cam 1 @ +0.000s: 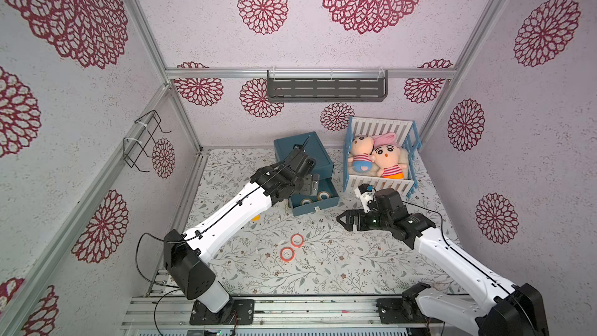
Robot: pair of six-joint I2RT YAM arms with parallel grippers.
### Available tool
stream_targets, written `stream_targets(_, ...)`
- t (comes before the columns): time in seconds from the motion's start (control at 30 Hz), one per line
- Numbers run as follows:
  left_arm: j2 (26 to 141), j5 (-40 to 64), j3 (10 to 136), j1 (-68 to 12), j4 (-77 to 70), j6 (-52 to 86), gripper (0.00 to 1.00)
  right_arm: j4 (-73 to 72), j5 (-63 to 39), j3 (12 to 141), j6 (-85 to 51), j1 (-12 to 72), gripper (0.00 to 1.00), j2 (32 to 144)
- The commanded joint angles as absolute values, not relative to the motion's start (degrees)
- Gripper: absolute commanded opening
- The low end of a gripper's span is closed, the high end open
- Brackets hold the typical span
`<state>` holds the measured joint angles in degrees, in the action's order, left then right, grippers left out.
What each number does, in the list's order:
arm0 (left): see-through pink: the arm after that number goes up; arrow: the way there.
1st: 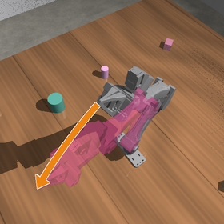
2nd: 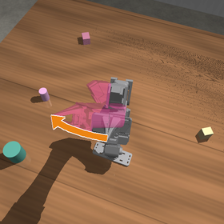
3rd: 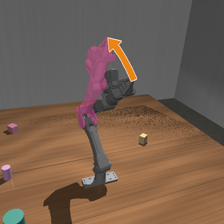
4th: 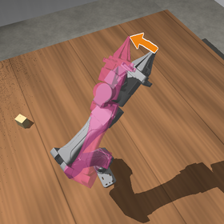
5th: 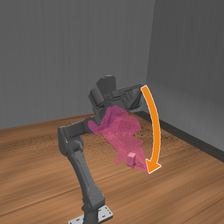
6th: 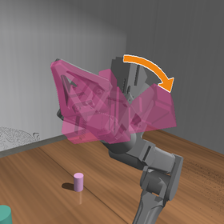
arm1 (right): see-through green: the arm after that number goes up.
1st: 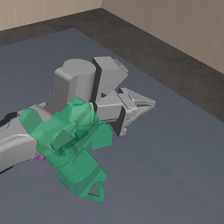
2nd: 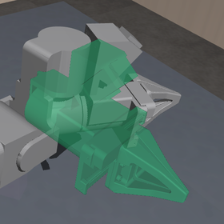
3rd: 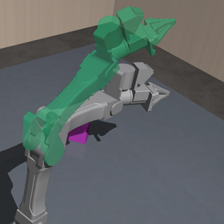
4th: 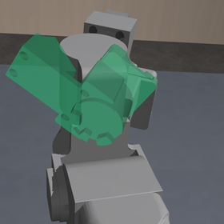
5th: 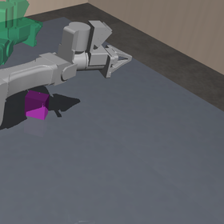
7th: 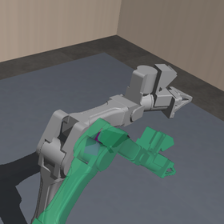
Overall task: Place the transparent tape into the drawer according to color
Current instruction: Place the tape in the drawer, then close the drawer in the storage box.
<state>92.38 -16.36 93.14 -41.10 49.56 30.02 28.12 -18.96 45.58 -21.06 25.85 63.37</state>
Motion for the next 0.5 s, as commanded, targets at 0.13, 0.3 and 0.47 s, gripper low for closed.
stream_targets(0.13, 90.8, -17.2, 93.4, -35.6, 48.3, 29.1, 0.98, 25.6, -14.7, 49.2, -21.4, 29.5, 0.99, 65.1)
stream_targets(0.3, 92.0, -15.4, 94.5, -32.0, 47.9, 28.9, 0.95, 24.8, -14.2, 49.6, -22.1, 30.6, 0.99, 66.2)
stream_targets(0.47, 92.5, -13.0, 95.1, -29.1, 45.6, 28.8, 0.88, 24.6, -13.9, 49.9, -22.4, 31.2, 0.99, 66.7)
